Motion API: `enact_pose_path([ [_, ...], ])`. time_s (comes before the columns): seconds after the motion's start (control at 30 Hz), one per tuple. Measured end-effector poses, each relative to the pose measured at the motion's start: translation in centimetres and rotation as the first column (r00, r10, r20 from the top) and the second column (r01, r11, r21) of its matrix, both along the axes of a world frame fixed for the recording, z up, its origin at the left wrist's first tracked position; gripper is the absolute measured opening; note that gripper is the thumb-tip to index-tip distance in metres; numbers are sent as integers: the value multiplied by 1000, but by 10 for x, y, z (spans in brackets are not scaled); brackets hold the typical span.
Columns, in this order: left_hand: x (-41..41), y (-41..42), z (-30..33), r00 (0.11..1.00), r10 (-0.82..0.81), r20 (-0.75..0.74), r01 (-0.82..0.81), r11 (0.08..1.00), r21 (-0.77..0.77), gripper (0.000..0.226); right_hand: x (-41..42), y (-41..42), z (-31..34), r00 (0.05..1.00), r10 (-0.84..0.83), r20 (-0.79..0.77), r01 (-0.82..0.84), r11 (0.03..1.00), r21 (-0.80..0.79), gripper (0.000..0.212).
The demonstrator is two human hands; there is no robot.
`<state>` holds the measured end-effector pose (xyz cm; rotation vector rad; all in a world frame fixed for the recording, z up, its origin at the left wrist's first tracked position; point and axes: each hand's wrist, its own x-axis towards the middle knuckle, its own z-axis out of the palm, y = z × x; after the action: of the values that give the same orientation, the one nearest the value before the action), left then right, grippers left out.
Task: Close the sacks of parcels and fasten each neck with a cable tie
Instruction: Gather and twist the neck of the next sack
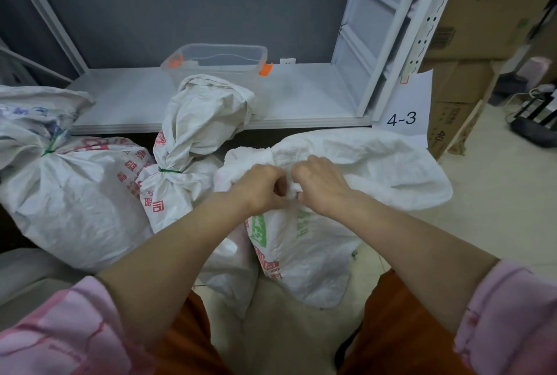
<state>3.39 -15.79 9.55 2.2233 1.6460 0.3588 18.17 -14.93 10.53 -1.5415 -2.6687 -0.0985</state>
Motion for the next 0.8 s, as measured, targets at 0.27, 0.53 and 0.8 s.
enact_pose_path([
  [0.27, -20, 11, 20, 943, 332, -36, -319, 926, 202, 46, 12, 6, -15, 992, 123, 25, -126, 966, 226, 46],
  [0.53, -51, 30, 4, 372, 650, 662, -344, 759, -553, 16, 45, 17, -22, 993, 118, 31, -122, 943, 310, 43],
  [0.8, -73, 20, -30, -82, 845, 528, -677, 342, -652, 48, 64, 28, -35, 1000, 6, -21, 0, 959, 284, 46],
])
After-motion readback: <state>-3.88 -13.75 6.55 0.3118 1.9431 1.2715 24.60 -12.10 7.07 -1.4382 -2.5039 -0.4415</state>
